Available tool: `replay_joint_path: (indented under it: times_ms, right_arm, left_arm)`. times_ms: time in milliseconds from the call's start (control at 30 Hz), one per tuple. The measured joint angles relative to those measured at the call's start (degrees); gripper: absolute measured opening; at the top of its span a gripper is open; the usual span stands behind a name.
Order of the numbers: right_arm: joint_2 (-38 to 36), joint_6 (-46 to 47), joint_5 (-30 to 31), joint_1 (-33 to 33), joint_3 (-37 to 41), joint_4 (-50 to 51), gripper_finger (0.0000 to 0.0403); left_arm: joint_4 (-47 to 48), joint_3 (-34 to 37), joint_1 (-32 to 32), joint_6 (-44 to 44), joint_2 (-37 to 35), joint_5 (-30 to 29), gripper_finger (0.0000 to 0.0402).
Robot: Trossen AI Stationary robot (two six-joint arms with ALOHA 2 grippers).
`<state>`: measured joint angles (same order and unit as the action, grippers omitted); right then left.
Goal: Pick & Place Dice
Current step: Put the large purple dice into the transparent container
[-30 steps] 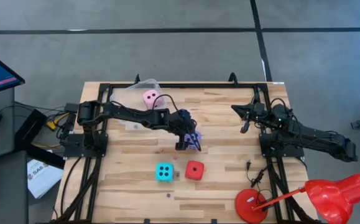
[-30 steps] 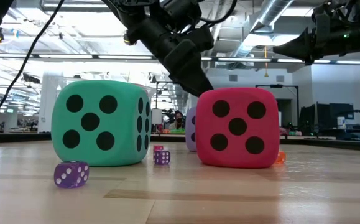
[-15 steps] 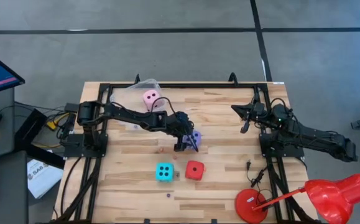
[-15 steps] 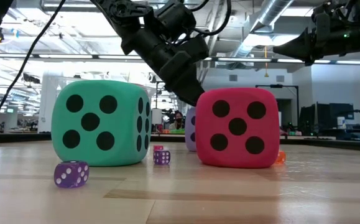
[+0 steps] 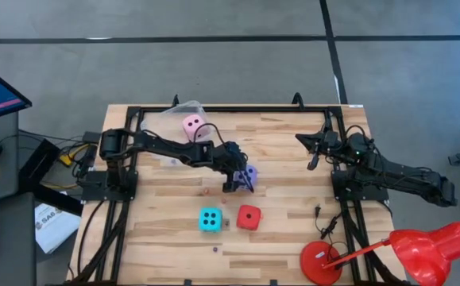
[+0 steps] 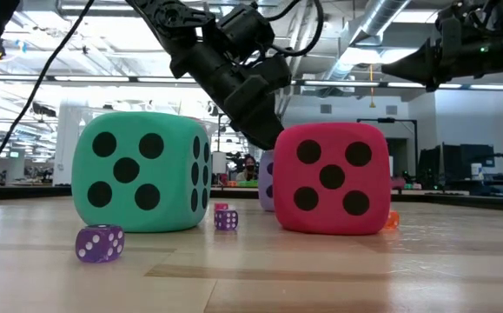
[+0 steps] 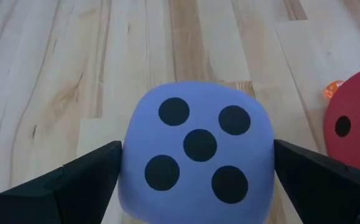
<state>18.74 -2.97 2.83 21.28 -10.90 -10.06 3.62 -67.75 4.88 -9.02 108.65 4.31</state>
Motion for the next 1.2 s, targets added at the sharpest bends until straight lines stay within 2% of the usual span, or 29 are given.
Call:
replay_joint_path:
  times_ms: [533,700,1200]
  right_arm:
    - [-0.02,0.00,0.00,-0.31,0.00,-0.92,0.0000]
    - [-0.02,0.00,0.00,-0.31,0.00,-0.90,0.0000]
    - [-0.02,0.00,0.00,-0.30,0.00,-0.48,0.0000]
  left_arm:
    - [-1.49,-0.12,-0.01,0.48,2.46,0.66,0.0398]
    - [1.22,0.40,-0.01,0.54,4.37,0.62,0.0398]
    - [-2.67,0.14,-0.03,0.52,4.51,0.62,0.0398]
